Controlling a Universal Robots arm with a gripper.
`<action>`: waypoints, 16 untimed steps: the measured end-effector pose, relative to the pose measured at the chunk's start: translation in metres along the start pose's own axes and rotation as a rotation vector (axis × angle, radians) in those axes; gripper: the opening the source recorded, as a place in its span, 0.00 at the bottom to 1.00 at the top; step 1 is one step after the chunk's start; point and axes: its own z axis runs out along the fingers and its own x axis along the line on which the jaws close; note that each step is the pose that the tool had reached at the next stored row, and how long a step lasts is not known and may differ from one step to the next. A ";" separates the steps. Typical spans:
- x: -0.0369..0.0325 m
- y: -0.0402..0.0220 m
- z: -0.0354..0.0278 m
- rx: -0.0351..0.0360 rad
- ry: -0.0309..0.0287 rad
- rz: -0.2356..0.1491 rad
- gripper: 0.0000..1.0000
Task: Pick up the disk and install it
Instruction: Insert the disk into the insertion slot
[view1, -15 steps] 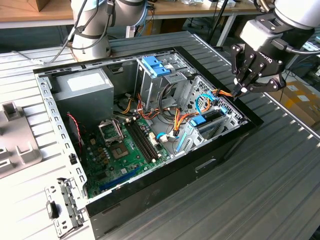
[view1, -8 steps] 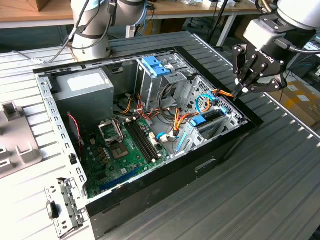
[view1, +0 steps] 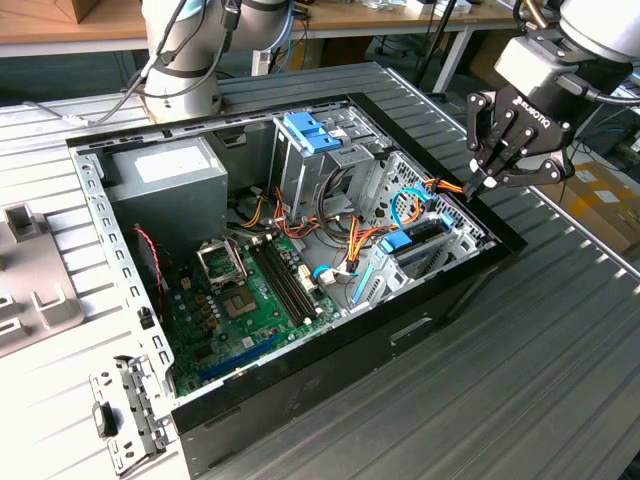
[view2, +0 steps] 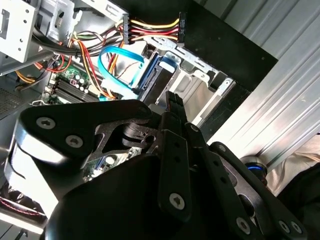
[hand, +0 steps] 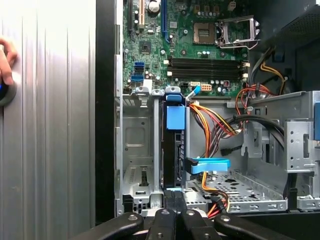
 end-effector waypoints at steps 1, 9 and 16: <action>0.0000 -0.0005 0.0007 0.0000 -0.0006 0.001 0.11; 0.0005 -0.0070 0.0071 0.0000 -0.0060 0.021 0.11; 0.0005 -0.0079 0.0073 -0.0001 -0.0062 0.021 0.11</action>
